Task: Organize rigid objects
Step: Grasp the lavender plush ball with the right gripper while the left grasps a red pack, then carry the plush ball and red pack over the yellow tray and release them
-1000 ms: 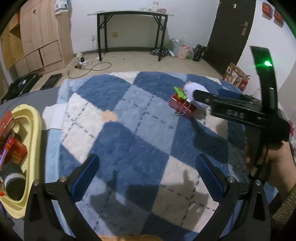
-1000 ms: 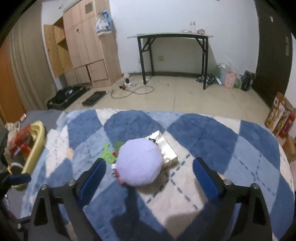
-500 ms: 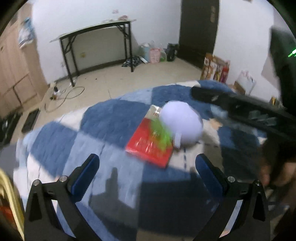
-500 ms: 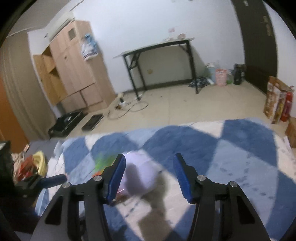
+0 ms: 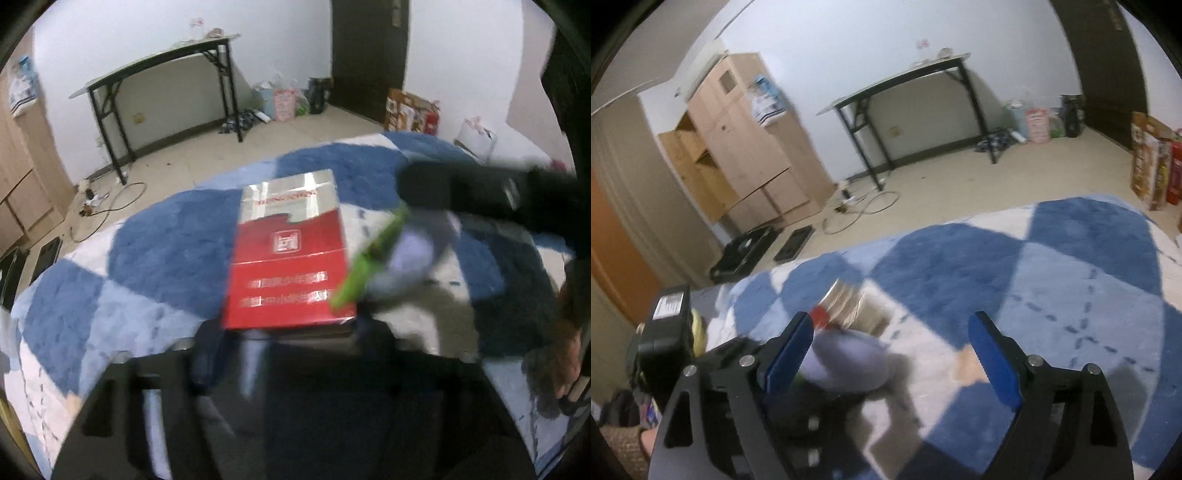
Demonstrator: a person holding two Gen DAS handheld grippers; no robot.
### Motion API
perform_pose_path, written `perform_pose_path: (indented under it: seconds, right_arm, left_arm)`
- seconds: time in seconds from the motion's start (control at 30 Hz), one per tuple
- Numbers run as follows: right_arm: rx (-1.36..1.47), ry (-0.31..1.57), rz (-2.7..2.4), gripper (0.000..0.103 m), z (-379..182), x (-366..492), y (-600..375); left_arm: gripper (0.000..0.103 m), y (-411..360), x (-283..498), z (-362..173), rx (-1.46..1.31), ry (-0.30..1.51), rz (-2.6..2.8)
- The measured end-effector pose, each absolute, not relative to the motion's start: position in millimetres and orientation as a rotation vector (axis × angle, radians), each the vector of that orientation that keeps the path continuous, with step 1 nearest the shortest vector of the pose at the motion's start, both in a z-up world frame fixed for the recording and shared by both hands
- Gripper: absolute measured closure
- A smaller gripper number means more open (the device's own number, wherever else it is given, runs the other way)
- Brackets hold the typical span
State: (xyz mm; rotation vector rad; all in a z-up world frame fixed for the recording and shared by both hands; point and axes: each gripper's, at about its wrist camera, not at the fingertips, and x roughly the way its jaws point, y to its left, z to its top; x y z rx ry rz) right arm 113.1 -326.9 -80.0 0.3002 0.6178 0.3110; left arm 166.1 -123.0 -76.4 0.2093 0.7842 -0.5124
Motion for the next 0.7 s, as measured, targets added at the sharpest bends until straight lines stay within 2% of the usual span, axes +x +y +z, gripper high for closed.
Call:
perform_pose_path:
  seconds: [0.1,0.5,0.67,0.7]
  right_arm:
    - [0.283,0.652,0.331,0.011,-84.9,117.1,-322.6]
    - [0.252,0.738,0.359,0.009,-83.5,113.5,-316.4]
    - [0.067,0.791,0.318,0.012,-95.3,113.9,-278.5]
    - [0.034,0.779,0.296,0.019,-96.6,111.7,-274.8]
  left_arm:
    - [0.044,-118.3,167.8,-74.5,0.183,0.802,-0.525]
    - [0.044,-48.4,135.5,-66.8,0.075,0.798,-0.396]
    - [0.044,-39.3,118.7,-65.7,0.108,0.797,-0.354]
    - [0.044,-38.9,116.7,-63.7,0.113,0.799,-0.347]
